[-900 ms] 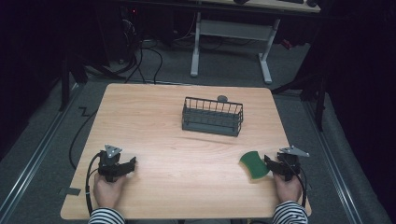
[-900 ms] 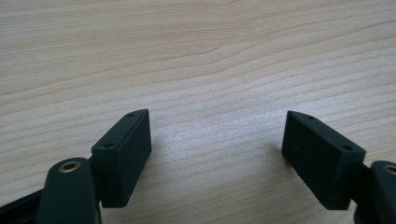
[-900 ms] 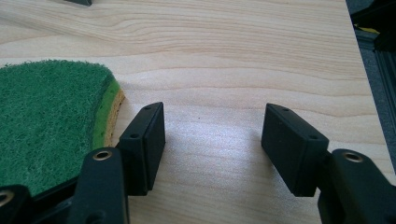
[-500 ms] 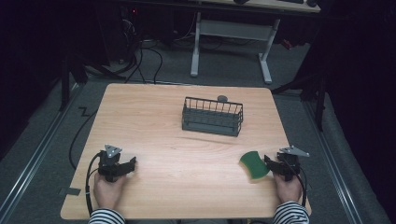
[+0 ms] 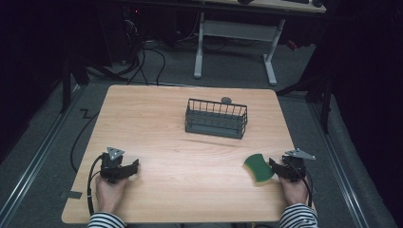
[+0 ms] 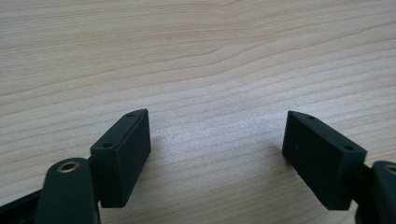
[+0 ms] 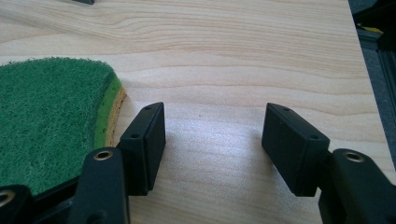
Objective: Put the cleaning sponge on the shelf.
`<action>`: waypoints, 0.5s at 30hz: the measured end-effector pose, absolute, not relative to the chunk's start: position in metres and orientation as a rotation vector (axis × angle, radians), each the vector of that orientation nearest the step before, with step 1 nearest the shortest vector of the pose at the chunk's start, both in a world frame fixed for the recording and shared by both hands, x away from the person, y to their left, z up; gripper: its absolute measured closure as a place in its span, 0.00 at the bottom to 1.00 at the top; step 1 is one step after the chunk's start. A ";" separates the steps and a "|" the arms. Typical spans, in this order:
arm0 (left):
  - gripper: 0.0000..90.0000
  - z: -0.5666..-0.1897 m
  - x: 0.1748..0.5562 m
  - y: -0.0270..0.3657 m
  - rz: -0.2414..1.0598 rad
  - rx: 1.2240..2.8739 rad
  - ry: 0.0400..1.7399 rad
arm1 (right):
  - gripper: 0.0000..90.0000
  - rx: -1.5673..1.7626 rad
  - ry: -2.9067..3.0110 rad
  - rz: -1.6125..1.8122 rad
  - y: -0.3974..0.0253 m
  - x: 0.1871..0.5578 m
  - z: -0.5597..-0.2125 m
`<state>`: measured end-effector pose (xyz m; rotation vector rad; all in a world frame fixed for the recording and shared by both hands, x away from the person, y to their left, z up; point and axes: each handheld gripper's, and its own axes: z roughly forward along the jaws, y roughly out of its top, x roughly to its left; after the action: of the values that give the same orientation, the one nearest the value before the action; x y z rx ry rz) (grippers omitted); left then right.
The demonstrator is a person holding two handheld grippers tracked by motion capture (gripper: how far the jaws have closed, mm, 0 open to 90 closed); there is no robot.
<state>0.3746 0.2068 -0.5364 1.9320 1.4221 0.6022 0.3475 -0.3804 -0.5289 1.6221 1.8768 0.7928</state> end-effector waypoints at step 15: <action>0.34 -0.504 0.390 0.172 0.452 1.931 1.269 | 0.52 1.587 1.855 0.982 -0.378 0.342 -0.492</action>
<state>0.3898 0.1724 -0.5036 1.9306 1.2694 0.4518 0.3418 -0.3783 -0.4916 1.5866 1.8551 0.9815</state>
